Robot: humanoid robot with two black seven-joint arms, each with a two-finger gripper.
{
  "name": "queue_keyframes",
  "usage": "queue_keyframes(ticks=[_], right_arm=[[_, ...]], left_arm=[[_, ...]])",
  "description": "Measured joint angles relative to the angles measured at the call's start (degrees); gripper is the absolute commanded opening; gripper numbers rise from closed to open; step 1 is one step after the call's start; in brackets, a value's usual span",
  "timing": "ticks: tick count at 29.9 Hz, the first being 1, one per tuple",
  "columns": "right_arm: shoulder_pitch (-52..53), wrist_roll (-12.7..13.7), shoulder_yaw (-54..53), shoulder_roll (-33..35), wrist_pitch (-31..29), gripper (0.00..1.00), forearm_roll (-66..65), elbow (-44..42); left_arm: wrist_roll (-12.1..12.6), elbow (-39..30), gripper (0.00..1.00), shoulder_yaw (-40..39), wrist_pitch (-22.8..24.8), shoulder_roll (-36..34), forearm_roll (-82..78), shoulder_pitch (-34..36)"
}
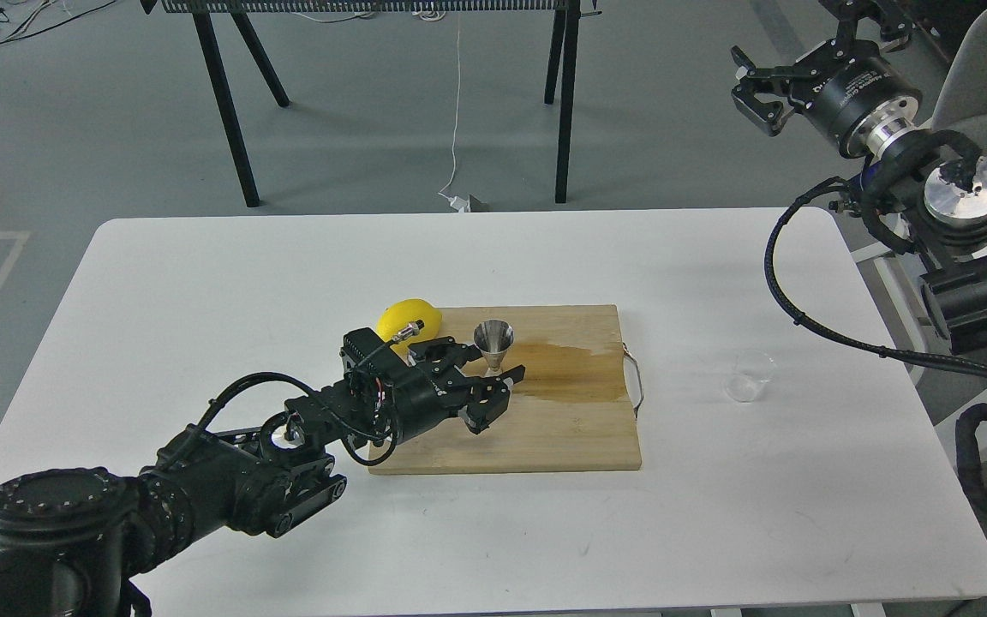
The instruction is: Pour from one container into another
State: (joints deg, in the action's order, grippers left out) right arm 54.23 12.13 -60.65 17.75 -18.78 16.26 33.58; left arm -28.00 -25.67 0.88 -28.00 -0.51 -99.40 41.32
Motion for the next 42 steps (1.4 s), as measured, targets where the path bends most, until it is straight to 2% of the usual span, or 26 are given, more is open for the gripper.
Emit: queue_keyframes(ticks=[23, 30, 42], right_arm=[[-0.12, 0.01, -0.01, 0.00, -0.04, 0.99, 0.00, 0.11], [-0.49, 0.01, -0.03, 0.00, -0.04, 0.99, 0.00, 0.12], [-0.61, 0.01, -0.09, 0.00, -0.03, 0.99, 0.00, 0.18]], left_arm=[[0.00, -0.21, 0.61, -0.75, 0.00, -2.56, 0.00, -1.60], [0.00, -4.87, 0.63, -1.48, 0.00, -5.49, 0.00, -2.19], [0.00, -7.09, 0.63, -1.55, 0.00, -9.96, 0.08, -2.80]])
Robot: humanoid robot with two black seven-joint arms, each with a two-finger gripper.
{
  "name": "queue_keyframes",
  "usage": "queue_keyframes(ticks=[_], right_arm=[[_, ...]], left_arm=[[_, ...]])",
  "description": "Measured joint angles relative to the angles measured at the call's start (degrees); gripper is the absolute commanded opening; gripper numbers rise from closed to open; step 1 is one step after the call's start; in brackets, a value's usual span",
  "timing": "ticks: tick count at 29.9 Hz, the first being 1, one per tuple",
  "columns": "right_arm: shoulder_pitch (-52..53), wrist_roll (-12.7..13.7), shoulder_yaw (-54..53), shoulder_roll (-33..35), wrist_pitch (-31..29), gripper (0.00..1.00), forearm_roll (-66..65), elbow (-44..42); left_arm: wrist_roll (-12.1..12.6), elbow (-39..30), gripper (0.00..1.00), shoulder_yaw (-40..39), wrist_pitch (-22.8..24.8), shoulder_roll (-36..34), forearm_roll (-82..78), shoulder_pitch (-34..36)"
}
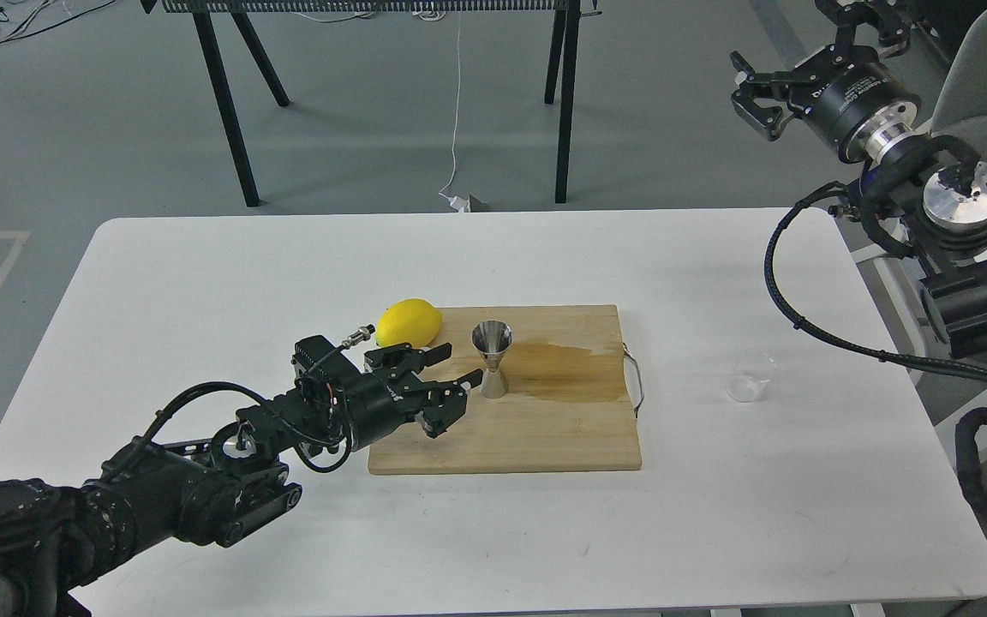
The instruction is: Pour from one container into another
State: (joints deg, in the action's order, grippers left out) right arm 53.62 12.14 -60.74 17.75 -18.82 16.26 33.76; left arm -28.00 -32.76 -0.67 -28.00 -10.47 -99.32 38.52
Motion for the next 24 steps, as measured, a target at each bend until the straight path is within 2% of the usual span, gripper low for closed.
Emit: queue_keyframes(ticks=[14, 24], right_arm=[[-0.44, -0.01, 0.00, -0.09, -0.21, 0.99, 0.07, 0.41], [-0.73, -0.01, 0.08, -0.44, -0.37, 0.99, 0.09, 0.77]], left_arm=[[0.01, -1.28, 0.63, -8.30, 0.00, -9.98, 5.31, -3.64], [0.01, -13.50, 0.66, -9.08, 0.64, -20.01, 15.20, -4.12]])
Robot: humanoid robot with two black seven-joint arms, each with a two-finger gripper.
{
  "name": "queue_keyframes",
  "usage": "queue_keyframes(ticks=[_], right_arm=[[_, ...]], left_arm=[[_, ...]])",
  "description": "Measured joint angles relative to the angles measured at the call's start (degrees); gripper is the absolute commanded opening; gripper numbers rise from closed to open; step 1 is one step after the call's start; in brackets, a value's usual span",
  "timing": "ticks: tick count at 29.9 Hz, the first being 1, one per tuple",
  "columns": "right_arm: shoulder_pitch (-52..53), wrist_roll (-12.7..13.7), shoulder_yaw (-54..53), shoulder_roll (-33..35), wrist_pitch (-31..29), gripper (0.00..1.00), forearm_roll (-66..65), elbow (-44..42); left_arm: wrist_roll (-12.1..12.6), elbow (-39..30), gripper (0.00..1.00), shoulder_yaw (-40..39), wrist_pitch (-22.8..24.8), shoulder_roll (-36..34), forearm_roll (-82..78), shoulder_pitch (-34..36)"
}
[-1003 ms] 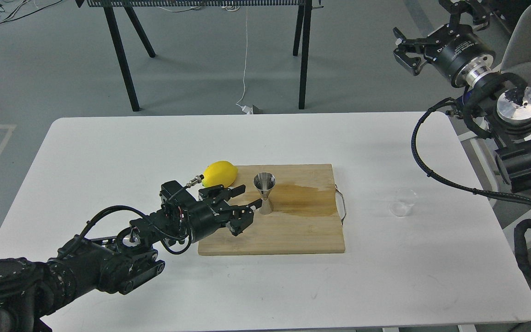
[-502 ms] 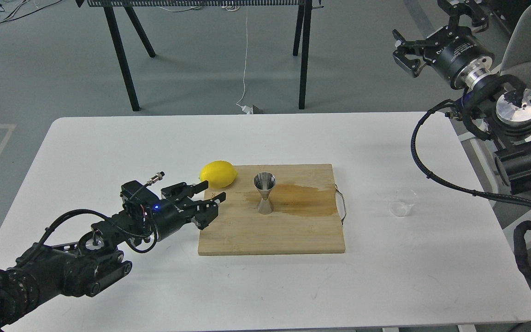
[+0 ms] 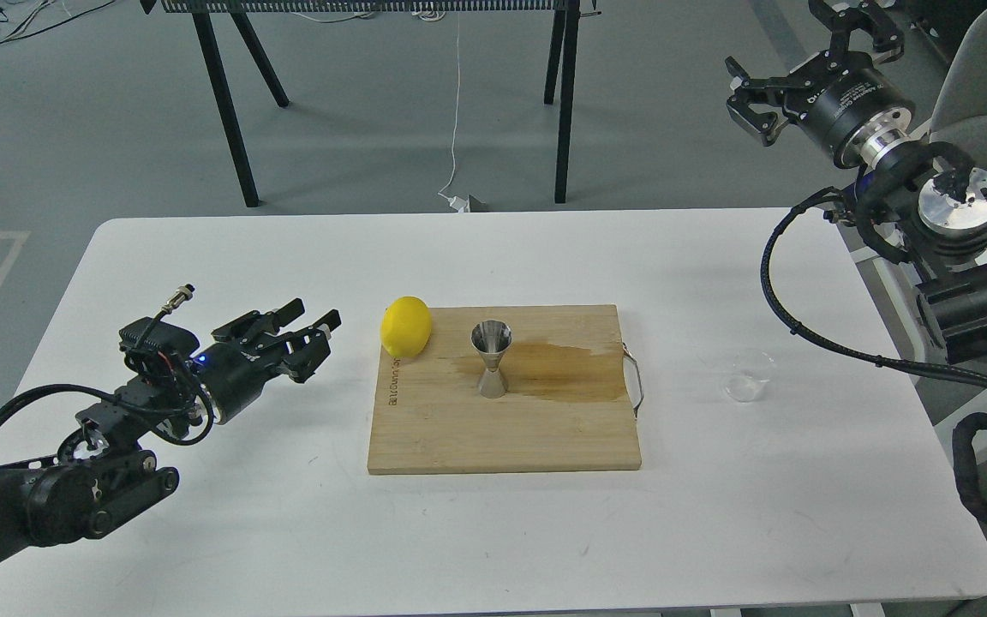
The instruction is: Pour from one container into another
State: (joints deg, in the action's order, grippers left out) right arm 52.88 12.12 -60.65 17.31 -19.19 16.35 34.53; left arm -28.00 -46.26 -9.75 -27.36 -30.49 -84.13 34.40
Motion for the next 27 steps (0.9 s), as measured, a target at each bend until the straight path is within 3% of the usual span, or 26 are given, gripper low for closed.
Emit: queue_keyframes(ticks=[4, 8, 13, 15, 18, 27], right_arm=[[-0.12, 0.01, 0.01, -0.59, -0.13, 0.99, 0.00, 0.20], [-1.39, 0.10, 0.06, -0.93, -0.15, 0.99, -0.04, 2.28], [-2.28, 0.10, 0.12, -0.99, -0.15, 0.99, -0.09, 4.31], [-2.46, 0.08, 0.66, -1.01, -0.16, 0.99, -0.13, 4.46], [-2.47, -0.06, 2.54, -1.04, -1.19, 0.99, -0.18, 4.73], [-3.99, -0.26, 6.77, -0.61, -8.67, 0.99, -0.19, 4.97]], left_arm=[[0.00, -8.60, 0.71, -2.46, 8.79, -5.73, 5.23, 0.08], [0.00, -13.01, 0.73, -8.04, 24.74, -10.14, 10.92, 0.21], [0.00, -13.51, 0.77, -18.78, 46.24, -12.42, 17.68, 0.23], [0.00, -13.00, 0.78, -22.87, 52.57, -13.12, 20.83, 0.24], [0.00, -11.73, 0.80, -27.57, 54.98, -13.69, 25.93, 0.29], [0.00, -7.38, 0.94, -32.63, 55.36, -14.08, 49.30, 0.33]])
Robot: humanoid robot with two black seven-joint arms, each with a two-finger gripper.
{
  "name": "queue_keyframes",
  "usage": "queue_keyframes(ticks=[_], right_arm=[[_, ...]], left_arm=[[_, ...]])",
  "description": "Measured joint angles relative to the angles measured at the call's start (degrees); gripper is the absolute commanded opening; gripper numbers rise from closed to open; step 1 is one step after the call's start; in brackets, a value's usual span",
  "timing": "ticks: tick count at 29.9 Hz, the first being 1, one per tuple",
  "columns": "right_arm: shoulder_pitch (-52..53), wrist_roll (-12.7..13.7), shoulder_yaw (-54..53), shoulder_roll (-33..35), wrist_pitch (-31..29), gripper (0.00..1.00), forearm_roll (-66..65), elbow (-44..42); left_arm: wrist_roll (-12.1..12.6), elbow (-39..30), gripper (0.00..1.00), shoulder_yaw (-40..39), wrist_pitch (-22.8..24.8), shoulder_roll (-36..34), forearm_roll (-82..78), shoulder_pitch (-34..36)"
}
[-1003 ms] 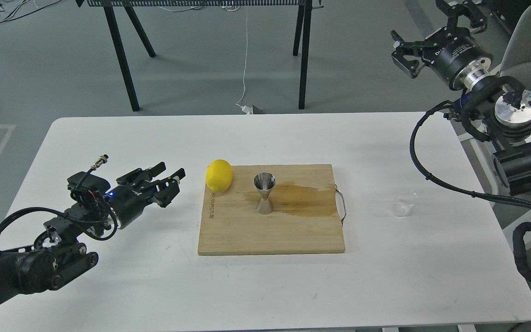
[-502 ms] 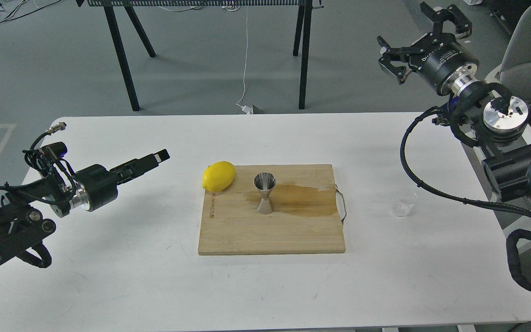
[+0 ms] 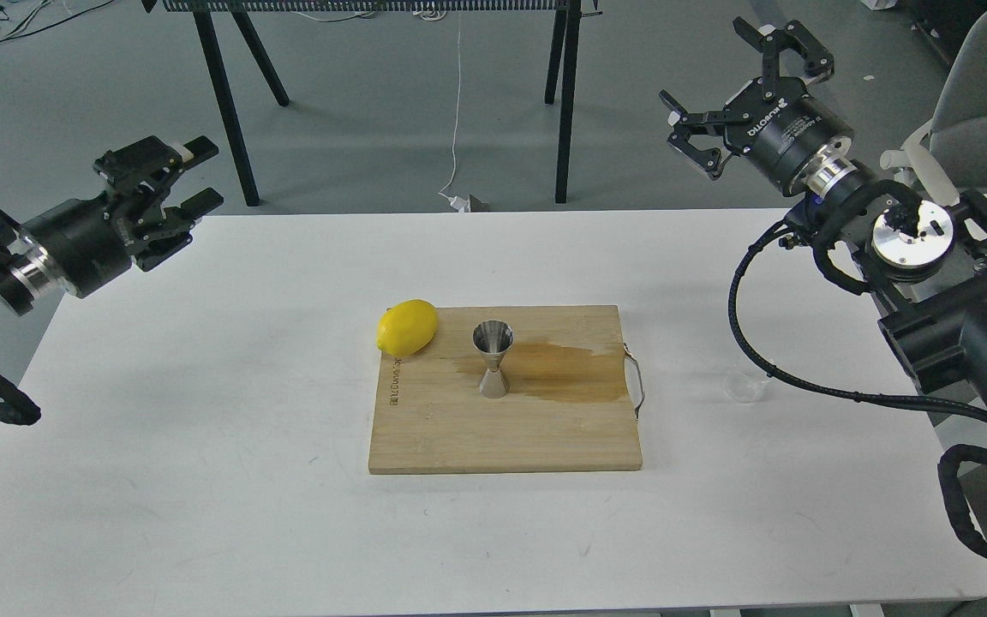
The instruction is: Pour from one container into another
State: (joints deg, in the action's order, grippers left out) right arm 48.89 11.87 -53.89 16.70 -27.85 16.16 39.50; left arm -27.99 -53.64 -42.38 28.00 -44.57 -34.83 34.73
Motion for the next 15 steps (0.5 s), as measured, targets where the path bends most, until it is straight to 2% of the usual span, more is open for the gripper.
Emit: queue_keyframes(ticks=[4, 15], right_arm=[[-0.18, 0.01, -0.59, 0.28, -0.14, 0.99, 0.02, -0.07], [-1.82, 0.44, -5.50, 0.88, -0.15, 0.99, 0.74, -0.27]], left_arm=[[0.00, 0.89, 0.97, -0.29, 0.00, -0.07, 7.91, 0.95], [0.00, 1.88, 0.99, -0.76, 0.01, 0.09, 9.45, 0.94]])
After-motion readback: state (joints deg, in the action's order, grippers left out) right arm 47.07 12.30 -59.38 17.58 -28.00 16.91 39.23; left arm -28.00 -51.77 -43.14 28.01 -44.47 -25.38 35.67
